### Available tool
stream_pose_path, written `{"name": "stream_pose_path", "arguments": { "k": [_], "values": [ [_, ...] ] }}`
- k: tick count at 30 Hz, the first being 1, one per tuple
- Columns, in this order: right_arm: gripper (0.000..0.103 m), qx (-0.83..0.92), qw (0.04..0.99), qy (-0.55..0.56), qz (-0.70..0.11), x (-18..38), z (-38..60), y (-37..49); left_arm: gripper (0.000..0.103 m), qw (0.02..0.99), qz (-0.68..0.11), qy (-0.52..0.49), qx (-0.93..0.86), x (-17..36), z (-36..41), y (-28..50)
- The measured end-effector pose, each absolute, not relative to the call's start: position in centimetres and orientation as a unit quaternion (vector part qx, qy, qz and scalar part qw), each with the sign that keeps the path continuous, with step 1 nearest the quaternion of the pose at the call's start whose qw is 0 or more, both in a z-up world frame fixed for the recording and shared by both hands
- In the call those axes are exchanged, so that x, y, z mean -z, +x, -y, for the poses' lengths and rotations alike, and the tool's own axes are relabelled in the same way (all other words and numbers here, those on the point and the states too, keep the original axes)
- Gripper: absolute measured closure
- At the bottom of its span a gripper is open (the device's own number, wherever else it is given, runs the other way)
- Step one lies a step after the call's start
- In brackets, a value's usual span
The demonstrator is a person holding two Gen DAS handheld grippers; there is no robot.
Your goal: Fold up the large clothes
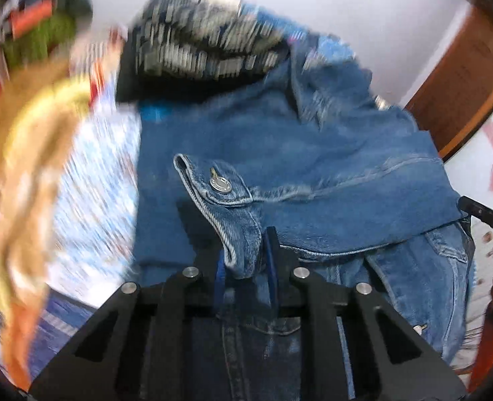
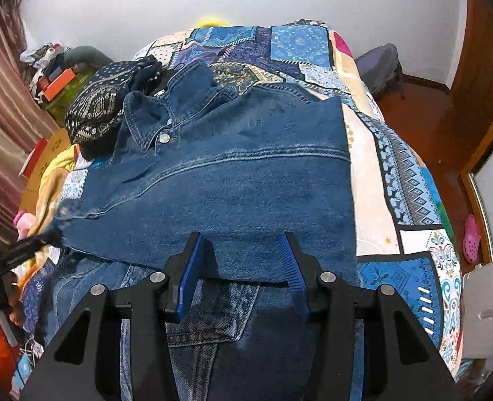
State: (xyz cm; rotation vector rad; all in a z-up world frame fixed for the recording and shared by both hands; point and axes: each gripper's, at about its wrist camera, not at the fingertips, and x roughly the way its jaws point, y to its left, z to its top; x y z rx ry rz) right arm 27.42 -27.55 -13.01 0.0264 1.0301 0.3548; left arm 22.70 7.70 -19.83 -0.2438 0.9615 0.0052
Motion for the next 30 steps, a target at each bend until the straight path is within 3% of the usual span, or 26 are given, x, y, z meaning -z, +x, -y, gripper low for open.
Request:
{"name": "stream_pose_path", "arguments": {
  "k": [6,11,14,21,27,30],
  "values": [
    [0.060,-0.152,0.871,0.009,-0.466,10.7,28.6,27.8,0.085,0.917,-0.369,-0.148,0.000,12.5,-10.9,22.9],
    [0.057,-0.148,0.882,0.021,-0.447,9.4,29.6,27.4,0.087,0.927,-0.333,-0.170,-0.023,10.4,-13.8,24.3],
    [0.041,-0.135,0.881,0.018,-0.454,10.5,29.7,27.5,0.087,0.916,-0.361,-0.172,-0.024,12.5,-14.7,25.0],
    [0.041,-0.127,0.852,0.009,-0.509,14.2,29.2,28.4,0.084,0.870,-0.461,-0.174,-0.032,21.3,-15.2,25.1],
    [0.040,-0.131,0.850,0.023,-0.510,14.3,29.6,28.3,0.064,0.861,-0.486,-0.139,-0.047,24.7,-14.8,24.5],
    [0.036,-0.130,0.848,0.038,-0.513,14.6,30.0,28.4,0.062,0.861,-0.495,-0.060,-0.103,25.7,-13.9,24.3]
  ]
}}
